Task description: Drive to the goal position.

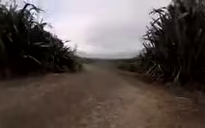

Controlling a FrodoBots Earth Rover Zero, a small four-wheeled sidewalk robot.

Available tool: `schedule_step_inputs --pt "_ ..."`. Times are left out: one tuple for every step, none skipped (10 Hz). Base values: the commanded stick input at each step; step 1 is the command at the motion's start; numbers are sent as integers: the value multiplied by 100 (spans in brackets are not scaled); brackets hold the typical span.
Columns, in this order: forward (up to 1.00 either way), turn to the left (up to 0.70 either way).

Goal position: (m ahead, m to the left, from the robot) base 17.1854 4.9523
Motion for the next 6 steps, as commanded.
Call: schedule_step_inputs --pt "85 0" --pt "85 0" --pt "85 0" --pt "85 -1" --pt "85 -5" --pt "85 -32"
